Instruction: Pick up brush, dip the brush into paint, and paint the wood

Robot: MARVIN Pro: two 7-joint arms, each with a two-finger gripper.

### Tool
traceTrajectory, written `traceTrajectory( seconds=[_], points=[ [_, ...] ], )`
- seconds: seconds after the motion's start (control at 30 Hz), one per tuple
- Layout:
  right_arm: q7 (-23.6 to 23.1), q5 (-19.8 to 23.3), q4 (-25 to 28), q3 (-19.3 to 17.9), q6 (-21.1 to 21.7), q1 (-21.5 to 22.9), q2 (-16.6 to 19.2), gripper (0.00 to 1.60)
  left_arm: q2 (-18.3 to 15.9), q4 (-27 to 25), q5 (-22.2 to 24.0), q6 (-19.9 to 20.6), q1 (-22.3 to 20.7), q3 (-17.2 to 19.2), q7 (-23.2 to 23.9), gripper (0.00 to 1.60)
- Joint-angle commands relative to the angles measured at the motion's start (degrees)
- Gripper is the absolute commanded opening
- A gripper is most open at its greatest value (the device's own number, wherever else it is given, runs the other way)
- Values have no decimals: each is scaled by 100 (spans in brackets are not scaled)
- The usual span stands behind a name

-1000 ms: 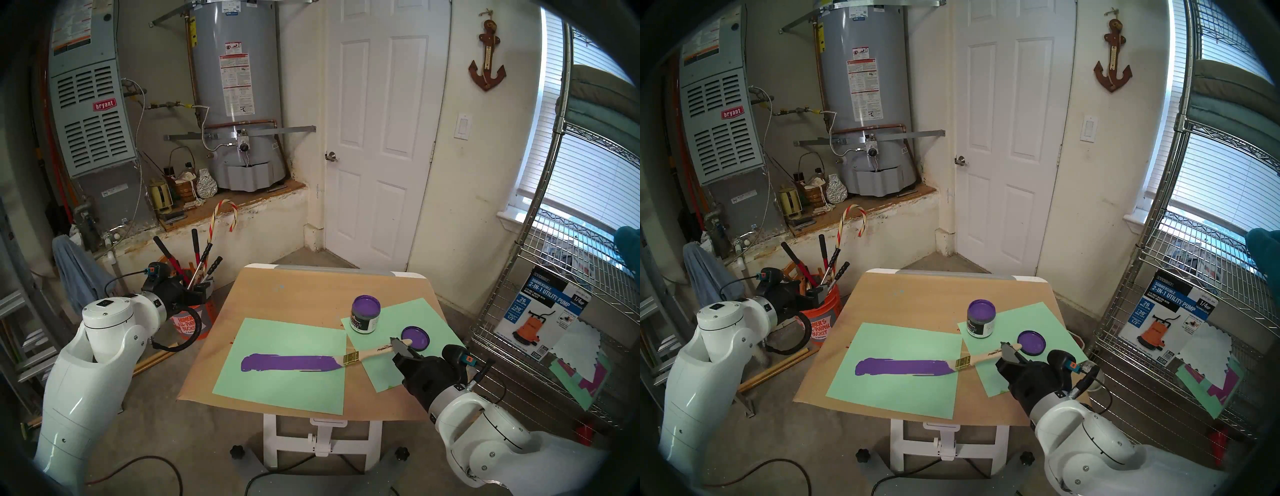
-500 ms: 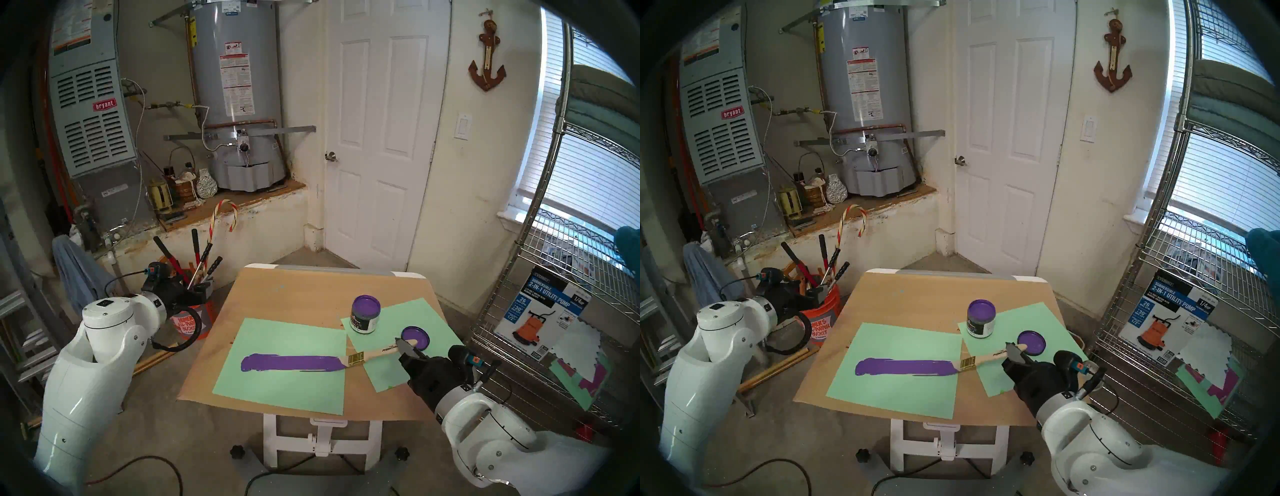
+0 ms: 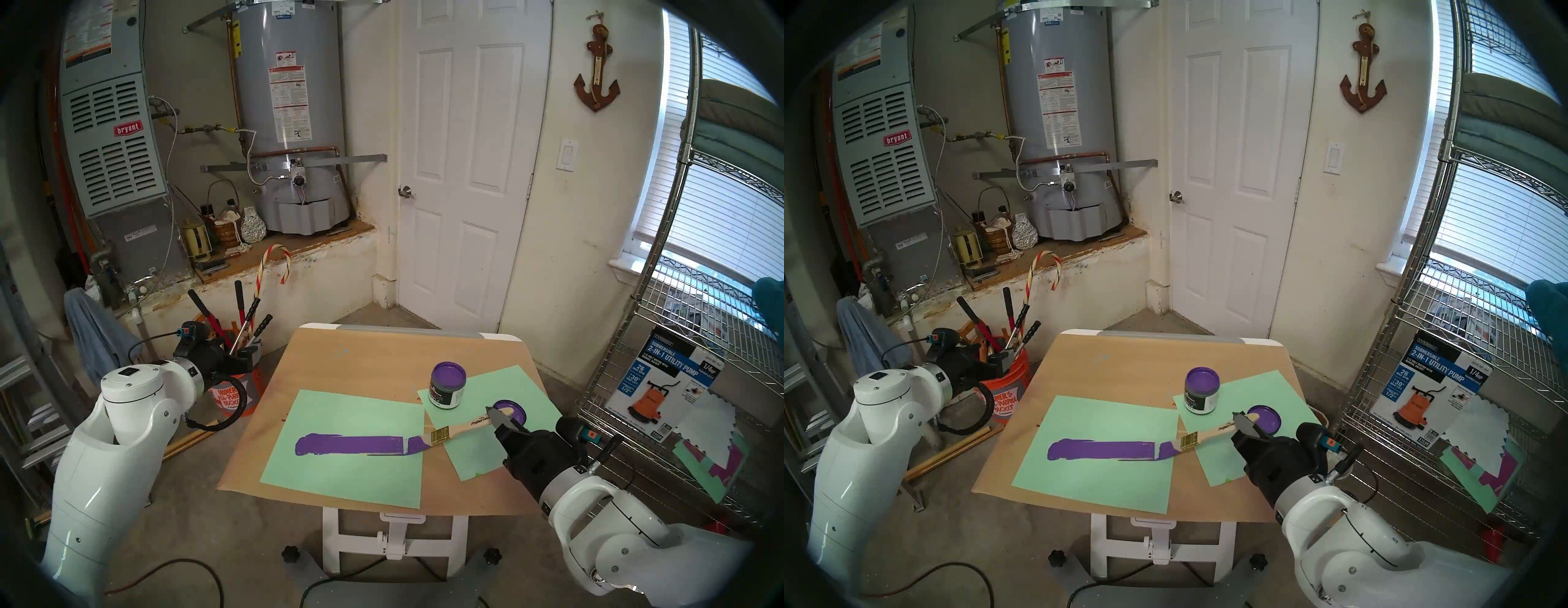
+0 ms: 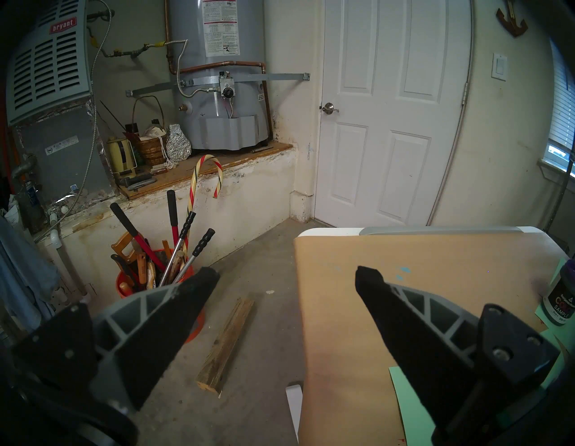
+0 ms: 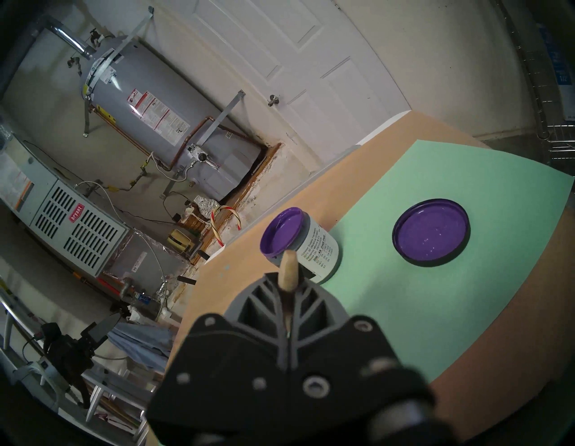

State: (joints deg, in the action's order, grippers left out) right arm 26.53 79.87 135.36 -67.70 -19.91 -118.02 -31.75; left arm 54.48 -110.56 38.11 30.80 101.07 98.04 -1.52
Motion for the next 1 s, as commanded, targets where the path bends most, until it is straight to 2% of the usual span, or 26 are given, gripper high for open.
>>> traceTrajectory(
  seconds=[0.0,0.23,0.43,0.7,0.87,0.97],
  points=[
    [-145,230,307,2,61,206,-179,0,-8,-93,10,-18,-31,61,-8,160],
    [-110,210,364,446,333,650,-616,0,-9,-90,9,-19,-33,58,-7,160],
    [-31,13,241,1039,614,1103,-1101,0,-10,-86,8,-20,-35,56,-6,160],
    [68,-245,-59,1700,768,1622,-1635,0,-10,-83,7,-21,-37,54,-4,160],
    [152,-364,-209,1951,778,1827,-1843,0,-11,-83,7,-21,-38,53,-4,160],
    [324,-445,-397,2185,743,2120,-2144,0,-11,-83,7,-21,-37,54,-4,160]
  ],
)
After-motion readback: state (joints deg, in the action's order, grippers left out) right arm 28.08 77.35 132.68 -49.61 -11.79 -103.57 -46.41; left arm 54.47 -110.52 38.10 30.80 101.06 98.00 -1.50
